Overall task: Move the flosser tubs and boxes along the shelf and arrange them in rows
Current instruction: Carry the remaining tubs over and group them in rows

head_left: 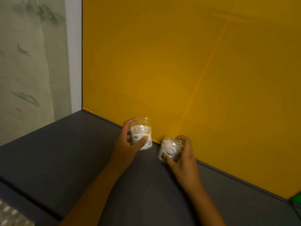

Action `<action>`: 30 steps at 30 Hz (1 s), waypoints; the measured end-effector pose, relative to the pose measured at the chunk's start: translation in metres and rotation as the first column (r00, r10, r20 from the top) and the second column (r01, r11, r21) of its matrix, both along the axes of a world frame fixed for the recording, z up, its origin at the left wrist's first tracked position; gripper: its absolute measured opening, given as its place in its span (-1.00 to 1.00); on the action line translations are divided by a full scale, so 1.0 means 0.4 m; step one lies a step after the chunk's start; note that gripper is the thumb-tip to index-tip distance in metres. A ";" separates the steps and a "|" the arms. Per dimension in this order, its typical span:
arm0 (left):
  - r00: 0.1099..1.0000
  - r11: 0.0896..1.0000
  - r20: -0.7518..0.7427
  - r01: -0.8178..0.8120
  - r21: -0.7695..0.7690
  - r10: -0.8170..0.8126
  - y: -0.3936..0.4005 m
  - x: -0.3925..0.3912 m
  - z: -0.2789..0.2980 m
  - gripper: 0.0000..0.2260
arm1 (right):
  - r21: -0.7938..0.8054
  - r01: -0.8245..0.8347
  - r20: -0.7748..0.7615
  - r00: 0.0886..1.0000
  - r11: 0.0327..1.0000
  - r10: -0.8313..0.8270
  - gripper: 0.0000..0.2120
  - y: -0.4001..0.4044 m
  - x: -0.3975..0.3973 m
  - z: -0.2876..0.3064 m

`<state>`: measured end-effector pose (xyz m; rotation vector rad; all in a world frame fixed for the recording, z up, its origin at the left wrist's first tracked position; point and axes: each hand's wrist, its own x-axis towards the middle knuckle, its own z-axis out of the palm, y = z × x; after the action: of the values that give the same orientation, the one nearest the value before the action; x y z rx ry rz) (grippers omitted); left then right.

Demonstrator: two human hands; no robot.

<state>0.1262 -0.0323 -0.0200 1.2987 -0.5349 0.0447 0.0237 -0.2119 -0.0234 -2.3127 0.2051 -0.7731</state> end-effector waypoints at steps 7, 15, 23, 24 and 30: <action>0.997 0.997 -0.012 0.079 0.000 -0.079 0.001 -0.058 0.030 -0.42 | 0.378 0.020 0.098 0.993 0.926 -0.062 -0.34 -0.027 -0.089 0.054; 0.987 0.980 0.000 0.160 -0.122 -0.161 -0.050 -0.271 0.130 -0.47 | 0.487 -0.017 0.191 0.978 0.873 -0.087 -0.36 -0.065 -0.339 0.132; 0.966 0.960 0.013 0.256 -0.116 -0.257 -0.090 -0.559 0.153 -0.49 | 0.559 -0.011 0.264 0.950 0.829 -0.166 -0.31 -0.085 -0.648 0.158; 0.964 0.958 0.023 0.264 -0.108 -0.263 -0.094 -0.593 0.160 -0.49 | 0.572 -0.009 0.268 0.947 0.820 -0.176 -0.30 -0.089 -0.688 0.159; 0.943 0.942 0.054 0.330 -0.058 -0.327 -0.139 -0.805 0.207 -0.50 | 0.580 0.052 0.278 0.925 0.813 -0.257 -0.33 -0.129 -0.946 0.174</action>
<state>-0.1957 -0.0880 0.0626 1.1312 -0.7766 -0.1858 -0.3548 -0.2637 0.0464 -1.5805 0.4112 -1.0287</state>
